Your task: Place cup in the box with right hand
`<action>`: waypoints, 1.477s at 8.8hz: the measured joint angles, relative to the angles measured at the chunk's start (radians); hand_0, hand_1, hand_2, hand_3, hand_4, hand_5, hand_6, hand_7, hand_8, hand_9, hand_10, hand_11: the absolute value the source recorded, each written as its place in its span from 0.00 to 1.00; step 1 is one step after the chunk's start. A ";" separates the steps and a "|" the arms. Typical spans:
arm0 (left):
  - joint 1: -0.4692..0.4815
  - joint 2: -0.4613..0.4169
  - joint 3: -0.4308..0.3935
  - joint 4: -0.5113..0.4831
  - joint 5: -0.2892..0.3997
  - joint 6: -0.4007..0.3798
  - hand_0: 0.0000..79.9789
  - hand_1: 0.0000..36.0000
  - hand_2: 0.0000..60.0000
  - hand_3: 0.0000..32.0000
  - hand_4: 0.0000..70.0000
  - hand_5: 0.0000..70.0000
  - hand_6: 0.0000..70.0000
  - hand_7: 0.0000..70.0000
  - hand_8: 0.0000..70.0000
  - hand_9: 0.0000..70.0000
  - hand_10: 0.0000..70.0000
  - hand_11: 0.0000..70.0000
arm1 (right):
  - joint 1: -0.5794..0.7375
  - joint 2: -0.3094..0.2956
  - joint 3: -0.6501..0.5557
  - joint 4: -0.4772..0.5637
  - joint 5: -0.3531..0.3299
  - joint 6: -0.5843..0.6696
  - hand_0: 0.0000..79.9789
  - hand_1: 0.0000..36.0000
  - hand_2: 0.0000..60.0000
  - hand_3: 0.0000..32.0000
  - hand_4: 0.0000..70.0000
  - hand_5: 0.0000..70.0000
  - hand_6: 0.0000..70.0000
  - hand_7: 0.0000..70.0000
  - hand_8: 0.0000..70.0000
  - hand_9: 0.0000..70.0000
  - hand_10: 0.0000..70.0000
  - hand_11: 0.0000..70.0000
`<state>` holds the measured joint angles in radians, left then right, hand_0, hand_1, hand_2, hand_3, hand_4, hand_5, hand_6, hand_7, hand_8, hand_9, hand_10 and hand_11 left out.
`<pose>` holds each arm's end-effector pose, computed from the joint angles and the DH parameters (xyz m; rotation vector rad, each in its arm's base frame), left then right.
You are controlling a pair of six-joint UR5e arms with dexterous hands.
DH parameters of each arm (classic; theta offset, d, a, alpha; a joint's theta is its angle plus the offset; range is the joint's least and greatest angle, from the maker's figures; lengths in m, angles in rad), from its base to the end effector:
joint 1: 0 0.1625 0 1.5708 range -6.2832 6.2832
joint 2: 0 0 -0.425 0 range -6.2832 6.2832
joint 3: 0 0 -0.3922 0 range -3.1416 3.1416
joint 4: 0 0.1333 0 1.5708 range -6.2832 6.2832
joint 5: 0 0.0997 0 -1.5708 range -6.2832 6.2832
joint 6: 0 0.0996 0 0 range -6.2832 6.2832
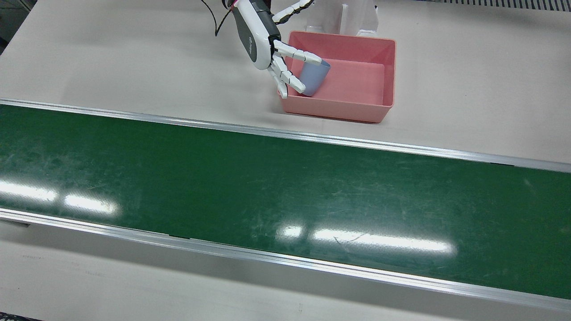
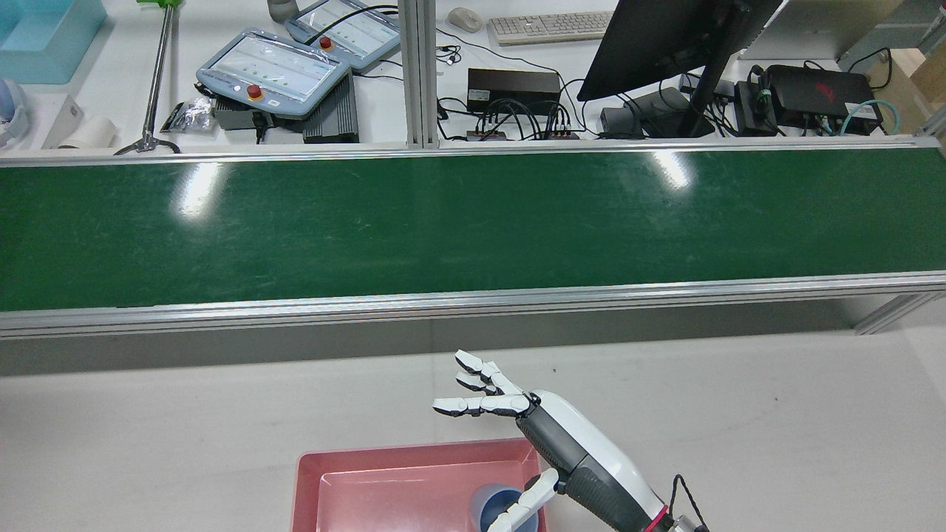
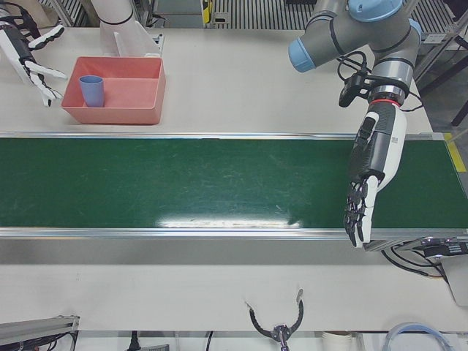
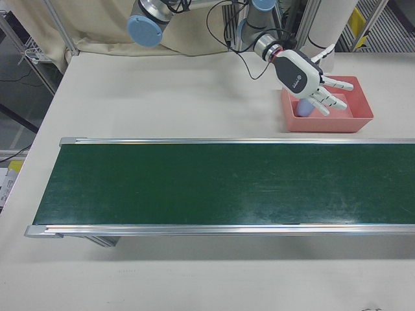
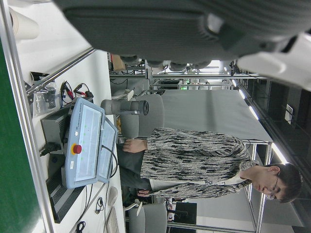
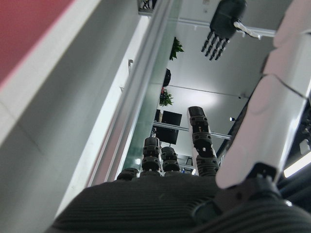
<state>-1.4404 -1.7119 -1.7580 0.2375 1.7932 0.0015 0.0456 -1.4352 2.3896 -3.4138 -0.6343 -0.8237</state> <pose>-0.0406 -0.5467 0.5473 -0.3551 2.1189 -1.9316 -0.3827 -0.2312 0.3037 -0.2651 -2.3058 1.4675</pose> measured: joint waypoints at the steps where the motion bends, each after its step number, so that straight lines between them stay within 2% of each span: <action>1: 0.000 0.000 0.000 0.000 0.000 0.000 0.00 0.00 0.00 0.00 0.00 0.00 0.00 0.00 0.00 0.00 0.00 0.00 | 0.068 -0.045 0.049 -0.006 -0.012 0.046 0.67 0.44 0.09 0.00 0.26 0.09 0.07 0.23 0.14 0.26 0.02 0.06; 2: 0.000 0.000 0.000 0.000 0.000 0.000 0.00 0.00 0.00 0.00 0.00 0.00 0.00 0.00 0.00 0.00 0.00 0.00 | 0.159 -0.098 0.073 -0.011 -0.055 0.110 0.69 0.42 0.04 0.00 0.29 0.09 0.08 0.24 0.14 0.25 0.04 0.08; 3: 0.000 0.000 0.000 -0.001 0.000 0.000 0.00 0.00 0.00 0.00 0.00 0.00 0.00 0.00 0.00 0.00 0.00 0.00 | 0.287 -0.144 0.082 -0.031 -0.135 0.186 0.69 0.42 0.04 0.00 0.34 0.09 0.08 0.25 0.14 0.26 0.04 0.08; 4: 0.000 0.000 0.000 -0.001 0.000 0.000 0.00 0.00 0.00 0.00 0.00 0.00 0.00 0.00 0.00 0.00 0.00 0.00 | 0.452 -0.175 0.083 -0.090 -0.249 0.285 0.67 0.49 0.19 0.00 0.34 0.09 0.08 0.26 0.15 0.27 0.03 0.07; 5: 0.000 0.000 0.000 -0.001 0.000 0.000 0.00 0.00 0.00 0.00 0.00 0.00 0.00 0.00 0.00 0.00 0.00 0.00 | 0.613 -0.194 0.070 -0.154 -0.357 0.379 0.69 0.38 0.00 0.00 0.39 0.09 0.08 0.26 0.15 0.27 0.04 0.08; 6: 0.000 0.000 0.000 -0.001 0.000 0.000 0.00 0.00 0.00 0.00 0.00 0.00 0.00 0.00 0.00 0.00 0.00 0.00 | 0.775 -0.211 0.029 -0.195 -0.464 0.464 0.68 0.41 0.05 0.00 0.31 0.09 0.08 0.24 0.15 0.26 0.05 0.10; 7: 0.000 0.001 0.000 -0.001 0.000 0.000 0.00 0.00 0.00 0.00 0.00 0.00 0.00 0.00 0.00 0.00 0.00 0.00 | 0.932 -0.222 -0.053 -0.180 -0.583 0.523 0.67 0.40 0.05 0.00 0.27 0.09 0.08 0.23 0.15 0.26 0.07 0.13; 8: 0.000 0.001 0.000 -0.001 0.000 0.000 0.00 0.00 0.00 0.00 0.00 0.00 0.00 0.00 0.00 0.00 0.00 0.00 | 1.094 -0.227 -0.177 -0.096 -0.722 0.559 0.64 0.41 0.16 0.00 0.28 0.09 0.08 0.24 0.15 0.27 0.08 0.14; 9: 0.000 0.001 0.000 -0.001 0.000 0.000 0.00 0.00 0.00 0.00 0.00 0.00 0.00 0.00 0.00 0.00 0.00 0.00 | 1.230 -0.243 -0.285 0.000 -0.823 0.587 0.64 0.41 0.16 0.00 0.35 0.08 0.09 0.28 0.16 0.28 0.07 0.13; 10: 0.000 0.001 0.000 -0.001 0.000 0.000 0.00 0.00 0.00 0.00 0.00 0.00 0.00 0.00 0.00 0.00 0.00 0.00 | 1.349 -0.281 -0.362 0.091 -0.887 0.604 0.65 0.38 0.11 0.00 0.35 0.08 0.08 0.27 0.16 0.28 0.07 0.13; 11: 0.000 0.001 0.000 -0.001 0.000 0.000 0.00 0.00 0.00 0.00 0.00 0.00 0.00 0.00 0.00 0.00 0.00 0.00 | 1.439 -0.315 -0.421 0.157 -0.915 0.612 0.66 0.37 0.05 0.00 0.43 0.08 0.09 0.30 0.16 0.29 0.08 0.14; 12: 0.000 0.001 0.000 -0.001 0.000 0.000 0.00 0.00 0.00 0.00 0.00 0.00 0.00 0.00 0.00 0.00 0.00 0.00 | 1.501 -0.339 -0.476 0.215 -0.928 0.618 0.66 0.37 0.05 0.00 0.42 0.08 0.09 0.30 0.17 0.29 0.09 0.15; 13: 0.000 0.001 0.000 -0.002 0.000 0.000 0.00 0.00 0.00 0.00 0.00 0.00 0.00 0.00 0.00 0.00 0.00 0.00 | 1.533 -0.352 -0.519 0.248 -0.933 0.625 0.65 0.40 0.11 0.00 0.40 0.08 0.09 0.31 0.17 0.30 0.10 0.16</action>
